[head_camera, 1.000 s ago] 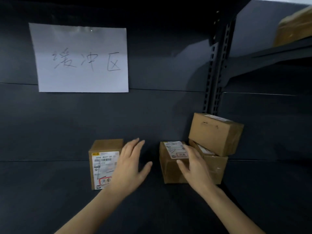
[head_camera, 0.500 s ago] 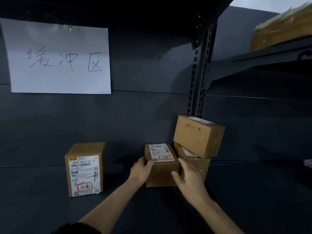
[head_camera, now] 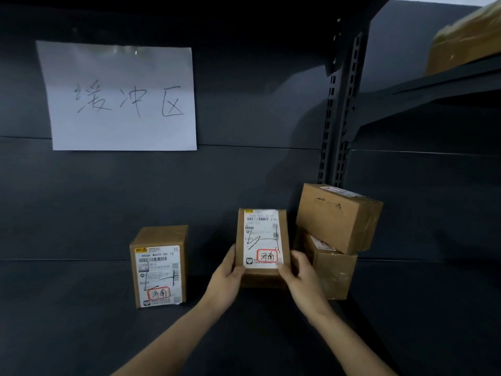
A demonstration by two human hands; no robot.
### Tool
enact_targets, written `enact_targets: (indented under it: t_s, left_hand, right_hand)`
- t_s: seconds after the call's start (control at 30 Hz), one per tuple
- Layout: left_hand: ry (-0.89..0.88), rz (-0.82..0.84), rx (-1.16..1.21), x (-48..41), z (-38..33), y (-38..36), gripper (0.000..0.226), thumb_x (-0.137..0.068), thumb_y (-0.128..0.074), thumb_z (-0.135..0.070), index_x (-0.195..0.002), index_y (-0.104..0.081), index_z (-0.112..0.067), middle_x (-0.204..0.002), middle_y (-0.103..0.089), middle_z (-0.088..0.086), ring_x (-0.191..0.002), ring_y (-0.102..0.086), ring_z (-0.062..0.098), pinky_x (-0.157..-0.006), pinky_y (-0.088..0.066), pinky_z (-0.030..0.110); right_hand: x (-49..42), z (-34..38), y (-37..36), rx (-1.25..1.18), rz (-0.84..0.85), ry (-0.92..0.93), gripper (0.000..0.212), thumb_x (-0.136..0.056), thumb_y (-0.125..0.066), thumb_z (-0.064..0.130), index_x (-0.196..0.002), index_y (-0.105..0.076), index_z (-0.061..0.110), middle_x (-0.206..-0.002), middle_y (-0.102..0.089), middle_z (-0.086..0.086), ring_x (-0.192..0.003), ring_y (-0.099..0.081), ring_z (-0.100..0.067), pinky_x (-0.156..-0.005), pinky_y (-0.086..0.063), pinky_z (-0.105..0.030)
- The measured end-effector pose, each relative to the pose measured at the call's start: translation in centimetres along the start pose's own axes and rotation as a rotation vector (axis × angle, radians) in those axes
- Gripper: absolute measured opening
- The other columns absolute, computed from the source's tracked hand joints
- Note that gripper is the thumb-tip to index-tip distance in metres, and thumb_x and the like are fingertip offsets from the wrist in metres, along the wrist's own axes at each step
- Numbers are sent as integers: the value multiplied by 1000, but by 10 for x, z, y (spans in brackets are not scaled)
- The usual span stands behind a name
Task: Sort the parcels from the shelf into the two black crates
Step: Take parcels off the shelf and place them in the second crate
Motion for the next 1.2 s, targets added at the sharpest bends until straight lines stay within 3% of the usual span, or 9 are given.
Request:
enact_targets:
  t_s: [0.17,0.33,0.5,0.73,0.87,0.93,1.0,1.1,1.2]
  left_hand:
    - [-174,-52,-63,12,-5,15,63,-93,-46,-1,-142,-22,-32,-131,-46,-21,-119,-40,-14,-96,-36,6]
    - [-175,-94,-130,17,0,26,66,-92,-48,-1,-146,-19,-23,-140,-44,-11,-131,-36,1,-110,-32,25]
    - [-128,-83,-301,28,9,32,71,-91,-50,-1,-147,-14,-25,-134,-42,-16,-129,-37,2,-104,-32,20]
    - [-22,28,-354,39,21,43,76,-90,-49,-1,-148,-7,-27,-143,-40,-8,-137,-33,12,-114,-29,30]
    - [-116,-201,-341,60,19,67,57,-90,-52,-1,-137,-32,-25,-116,-52,-14,-113,-51,3,-95,-40,13]
    - [-180,-348,-378,71,19,88,44,-87,-57,-1,-122,-43,-23,-99,-57,-8,-91,-58,5,-77,-45,7]
    - [-227,-471,-393,78,22,112,40,-83,-62,0,-112,-45,-21,-90,-57,-3,-81,-57,9,-67,-44,7]
    - [-120,-544,-435,80,30,143,45,-80,-68,-6,-119,-45,-11,-96,-54,-5,-91,-53,11,-75,-40,13]
    - [55,-473,-483,71,45,161,75,-77,-74,-19,-138,-32,-7,-129,-46,6,-124,-42,20,-101,-37,30]
  right_hand:
    - [2,9,-9,-12,-8,114,55,-91,-56,13,-139,-31,23,-129,-49,12,-116,-39,3,-99,-32,-20]
    - [3,9,-20,30,6,153,61,-90,-57,10,-142,-27,22,-132,-48,10,-118,-37,3,-100,-32,-20]
    - [3,-3,-37,116,20,132,71,-87,-60,5,-145,-24,22,-142,-44,5,-132,-39,-9,-106,-32,-25]
    - [2,-10,-58,191,42,126,76,-83,-64,6,-146,-24,21,-143,-43,3,-133,-39,-11,-110,-35,-31]
    - [2,-10,-68,187,93,114,69,-85,-62,4,-143,-29,19,-139,-46,1,-130,-42,-12,-102,-31,-20]
    - [1,-11,-73,185,114,100,68,-85,-61,4,-143,-27,19,-139,-47,0,-130,-42,-12,-103,-32,-22]
    - [-1,-12,-79,188,120,91,69,-85,-61,4,-144,-27,18,-139,-47,-1,-130,-42,-14,-105,-33,-25]
    - [-4,-11,-87,178,127,79,68,-86,-60,3,-143,-28,17,-139,-47,-2,-131,-42,-15,-106,-33,-27]
    - [-6,-10,-94,170,123,59,68,-86,-60,4,-144,-27,17,-140,-47,-4,-131,-42,-16,-107,-34,-30]
Point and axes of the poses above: each hand's wrist, its own x-axis away from the middle knuckle, its own y-axis out of the back of the hand, z = x × y, the point moved 4 cm from there along -x, towards the middle knuckle
